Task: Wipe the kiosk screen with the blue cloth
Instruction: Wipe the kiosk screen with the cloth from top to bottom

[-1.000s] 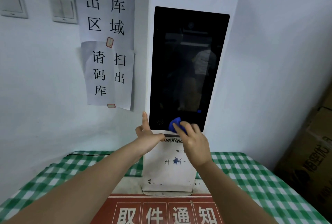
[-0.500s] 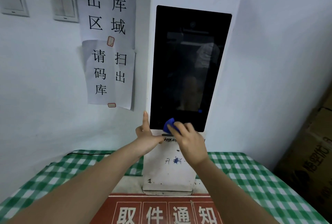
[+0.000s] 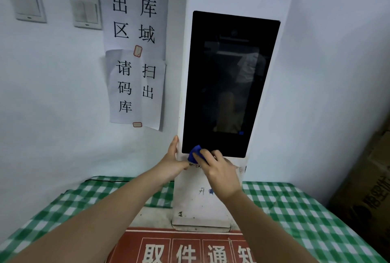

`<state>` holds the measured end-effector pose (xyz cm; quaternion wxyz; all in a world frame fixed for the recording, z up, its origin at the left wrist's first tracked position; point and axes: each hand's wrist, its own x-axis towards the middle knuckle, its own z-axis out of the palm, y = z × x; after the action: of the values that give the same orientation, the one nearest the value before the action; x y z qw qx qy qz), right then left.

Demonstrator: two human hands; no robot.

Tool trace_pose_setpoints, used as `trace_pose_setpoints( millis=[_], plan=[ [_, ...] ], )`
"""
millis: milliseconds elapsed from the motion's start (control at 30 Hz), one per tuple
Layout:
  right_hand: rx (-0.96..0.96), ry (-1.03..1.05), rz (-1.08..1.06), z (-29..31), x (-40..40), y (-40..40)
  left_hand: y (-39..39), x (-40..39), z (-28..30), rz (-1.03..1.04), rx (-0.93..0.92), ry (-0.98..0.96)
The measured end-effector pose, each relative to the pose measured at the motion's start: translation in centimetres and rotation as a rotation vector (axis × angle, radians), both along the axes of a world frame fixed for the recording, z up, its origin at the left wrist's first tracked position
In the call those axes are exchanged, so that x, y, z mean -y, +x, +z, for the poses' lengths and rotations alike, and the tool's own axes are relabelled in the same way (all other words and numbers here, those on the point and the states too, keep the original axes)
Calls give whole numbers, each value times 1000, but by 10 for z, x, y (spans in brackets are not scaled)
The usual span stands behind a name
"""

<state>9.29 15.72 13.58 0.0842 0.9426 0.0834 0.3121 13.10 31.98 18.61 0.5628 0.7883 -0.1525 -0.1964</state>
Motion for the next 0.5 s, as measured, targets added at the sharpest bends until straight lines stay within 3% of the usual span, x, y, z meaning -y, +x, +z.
trace_pose_setpoints(
  millis=[67,267,500],
  plan=[
    [-14,-9,-9,4,-1,1,-1,-2,2,-2,-8,20],
    [270,166,-87,38,-5,14,-3,0,3,-17,-6,-9],
    [20,-57,32,5,-13,5,0,-6,1,-13,10,40]
  ],
)
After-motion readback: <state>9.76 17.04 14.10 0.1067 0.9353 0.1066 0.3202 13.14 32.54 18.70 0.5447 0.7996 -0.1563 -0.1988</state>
